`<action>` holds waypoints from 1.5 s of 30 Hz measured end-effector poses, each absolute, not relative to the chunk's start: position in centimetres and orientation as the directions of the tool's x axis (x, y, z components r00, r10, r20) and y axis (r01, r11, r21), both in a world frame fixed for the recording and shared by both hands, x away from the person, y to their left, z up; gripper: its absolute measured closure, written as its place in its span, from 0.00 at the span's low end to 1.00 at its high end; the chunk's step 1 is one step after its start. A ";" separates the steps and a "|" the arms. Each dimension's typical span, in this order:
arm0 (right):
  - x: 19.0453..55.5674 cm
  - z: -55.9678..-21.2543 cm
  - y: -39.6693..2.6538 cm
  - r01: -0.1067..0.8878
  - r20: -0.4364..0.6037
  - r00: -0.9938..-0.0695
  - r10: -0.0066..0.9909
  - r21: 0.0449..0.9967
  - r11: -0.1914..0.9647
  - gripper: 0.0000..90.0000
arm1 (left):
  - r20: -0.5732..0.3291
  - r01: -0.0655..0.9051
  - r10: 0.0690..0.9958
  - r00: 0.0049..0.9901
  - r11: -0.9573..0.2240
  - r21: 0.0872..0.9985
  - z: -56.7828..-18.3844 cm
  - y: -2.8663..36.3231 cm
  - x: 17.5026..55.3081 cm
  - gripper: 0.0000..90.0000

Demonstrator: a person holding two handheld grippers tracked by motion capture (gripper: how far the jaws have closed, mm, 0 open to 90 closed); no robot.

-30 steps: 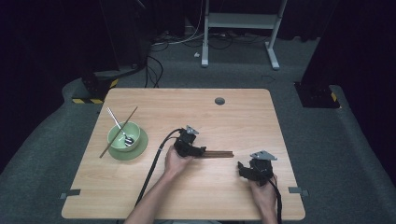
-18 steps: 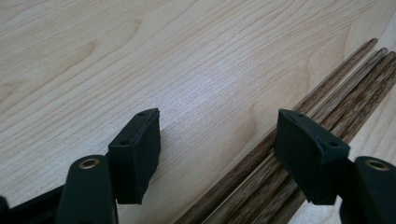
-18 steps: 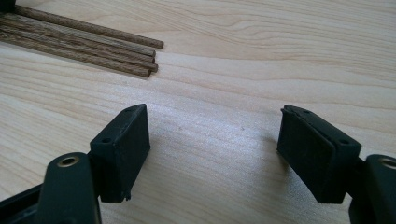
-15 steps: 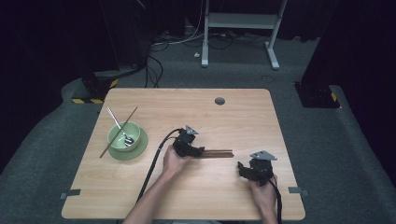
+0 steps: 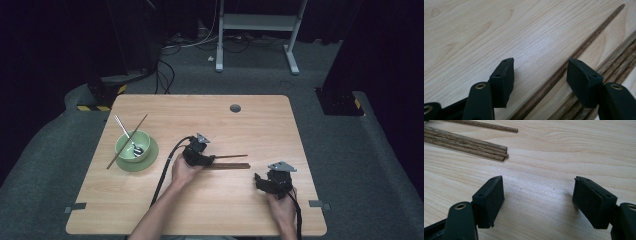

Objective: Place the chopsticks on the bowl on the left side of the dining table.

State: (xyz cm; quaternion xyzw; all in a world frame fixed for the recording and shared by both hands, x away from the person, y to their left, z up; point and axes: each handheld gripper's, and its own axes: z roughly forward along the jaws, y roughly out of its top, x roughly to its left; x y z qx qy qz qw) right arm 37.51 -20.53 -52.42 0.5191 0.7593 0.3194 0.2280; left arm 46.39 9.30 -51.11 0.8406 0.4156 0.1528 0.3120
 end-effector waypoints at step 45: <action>37.5 -52.4 -20.5 0.642 -0.014 -0.358 0.934 0.722 0.257 0.27 | 0.010 0.625 0.818 0.575 -0.447 0.640 -50.8 12.2 48.3 0.77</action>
